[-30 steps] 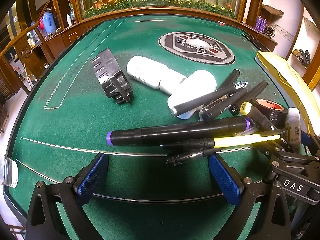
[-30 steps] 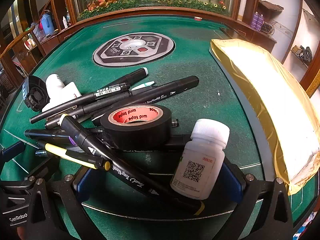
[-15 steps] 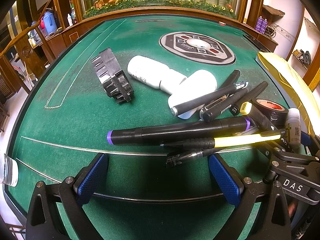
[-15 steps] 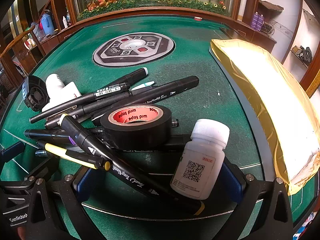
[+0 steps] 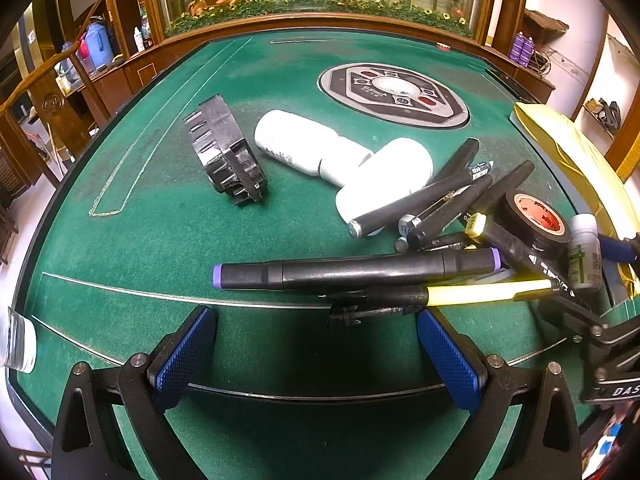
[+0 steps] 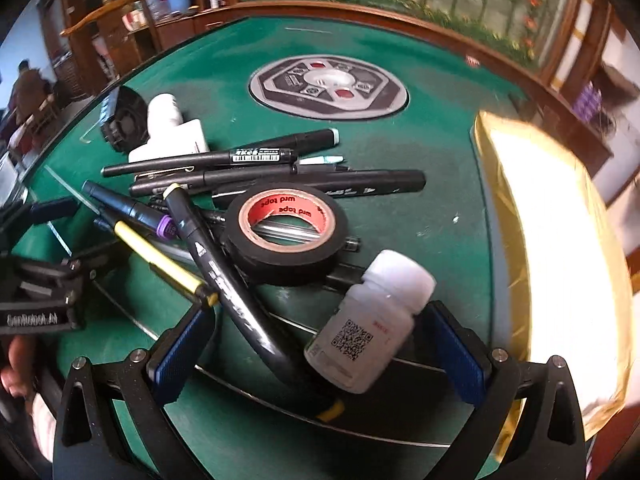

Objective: Organize rigid objects

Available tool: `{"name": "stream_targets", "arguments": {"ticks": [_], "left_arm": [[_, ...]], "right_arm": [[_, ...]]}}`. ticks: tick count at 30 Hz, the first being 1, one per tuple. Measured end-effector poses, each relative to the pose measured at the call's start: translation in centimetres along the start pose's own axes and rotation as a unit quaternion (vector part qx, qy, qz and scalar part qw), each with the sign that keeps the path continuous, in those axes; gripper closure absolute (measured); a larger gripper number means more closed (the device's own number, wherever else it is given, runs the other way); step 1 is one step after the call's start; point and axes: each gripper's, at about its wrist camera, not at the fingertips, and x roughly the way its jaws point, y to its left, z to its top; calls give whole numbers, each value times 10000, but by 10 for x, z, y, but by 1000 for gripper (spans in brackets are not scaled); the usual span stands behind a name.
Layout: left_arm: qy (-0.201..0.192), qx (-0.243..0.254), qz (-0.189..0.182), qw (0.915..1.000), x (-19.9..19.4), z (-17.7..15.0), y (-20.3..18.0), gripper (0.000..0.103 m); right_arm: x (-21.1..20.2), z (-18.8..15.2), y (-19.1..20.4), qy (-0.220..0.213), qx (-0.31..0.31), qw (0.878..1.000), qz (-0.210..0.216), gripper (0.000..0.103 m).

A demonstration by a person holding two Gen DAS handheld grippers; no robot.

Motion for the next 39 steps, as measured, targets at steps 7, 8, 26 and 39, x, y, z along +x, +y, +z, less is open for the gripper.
{"name": "stream_targets", "arguments": {"ticks": [7,8,26,39], "left_arm": [[0,104,-65,9999,-5,-8,-2,1],[24,121,-52,9999,-7,-11,-2,1],[-140,-1000,148,9948,-36,33,54,1],[505,-1559,363,9858,34,86,73,41]], "right_arm": [[-28,-20,-17,-472,239,9958,744,0],[-31,-24,-19,-504,293,9936,963,0],[-36,-42,-38,-1176,639,9842,1161,22],[-35,-43,-42,-1238,737,9824,1186,21]]}}
